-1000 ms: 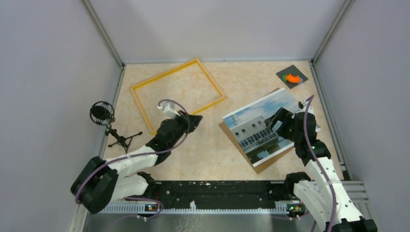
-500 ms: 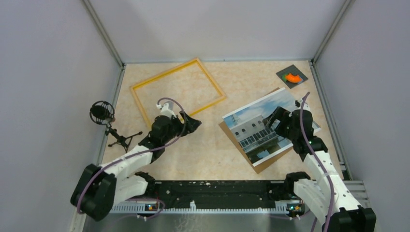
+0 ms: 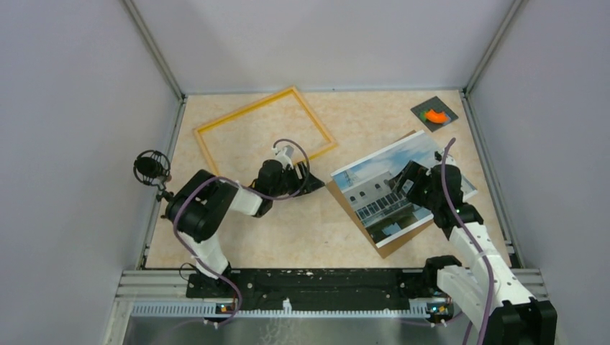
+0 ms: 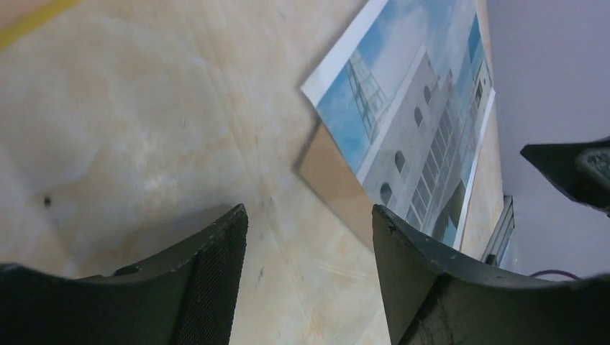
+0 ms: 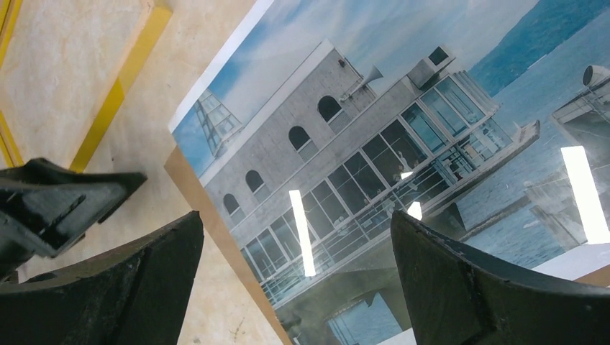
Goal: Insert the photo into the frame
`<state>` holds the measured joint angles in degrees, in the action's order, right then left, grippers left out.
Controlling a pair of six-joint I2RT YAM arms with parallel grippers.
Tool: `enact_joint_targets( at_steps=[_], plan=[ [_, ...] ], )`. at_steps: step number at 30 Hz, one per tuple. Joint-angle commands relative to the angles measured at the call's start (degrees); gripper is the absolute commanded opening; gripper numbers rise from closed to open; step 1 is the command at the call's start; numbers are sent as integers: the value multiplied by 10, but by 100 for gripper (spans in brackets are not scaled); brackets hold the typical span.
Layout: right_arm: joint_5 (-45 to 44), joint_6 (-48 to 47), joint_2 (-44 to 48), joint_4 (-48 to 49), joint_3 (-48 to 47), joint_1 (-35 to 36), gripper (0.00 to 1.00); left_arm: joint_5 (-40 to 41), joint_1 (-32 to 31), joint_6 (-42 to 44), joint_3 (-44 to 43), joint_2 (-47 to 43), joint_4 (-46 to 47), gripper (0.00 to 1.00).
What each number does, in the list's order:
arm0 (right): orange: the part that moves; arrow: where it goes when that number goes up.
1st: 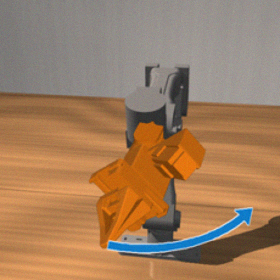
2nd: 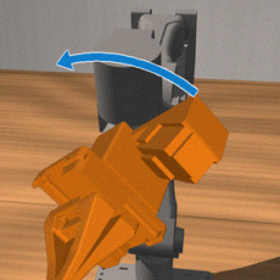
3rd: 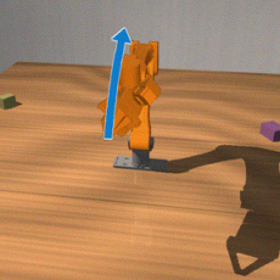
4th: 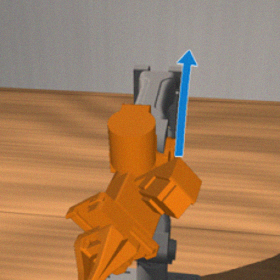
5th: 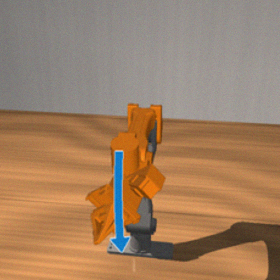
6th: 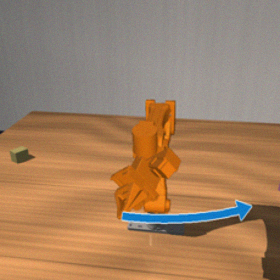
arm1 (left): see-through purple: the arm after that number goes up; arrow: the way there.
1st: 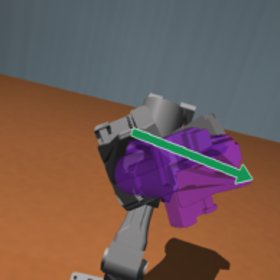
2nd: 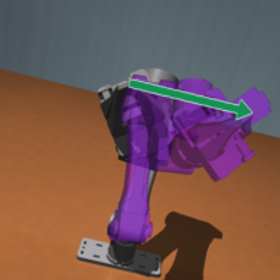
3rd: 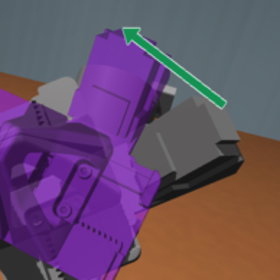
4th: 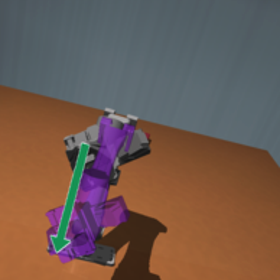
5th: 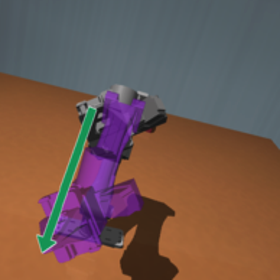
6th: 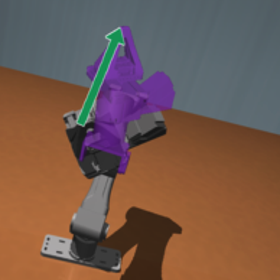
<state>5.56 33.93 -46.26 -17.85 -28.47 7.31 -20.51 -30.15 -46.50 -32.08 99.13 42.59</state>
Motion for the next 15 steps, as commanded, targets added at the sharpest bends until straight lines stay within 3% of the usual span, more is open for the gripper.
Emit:
enact_joint_targets(
  at_steps=[1,7,11,15],
  plan=[
    [-5,-15,25,11,-13,-5,99,12,5,-22,-56,71,88,67],
    [-7,-18,34,5,-17,-5,99,46,8,-97,-98,138,70,59],
    [-4,-18,27,10,-13,-6,99,-3,15,-144,-103,193,181,58],
    [0,-18,21,13,-12,-6,99,-53,22,-195,-91,237,329,47]
  ],
)
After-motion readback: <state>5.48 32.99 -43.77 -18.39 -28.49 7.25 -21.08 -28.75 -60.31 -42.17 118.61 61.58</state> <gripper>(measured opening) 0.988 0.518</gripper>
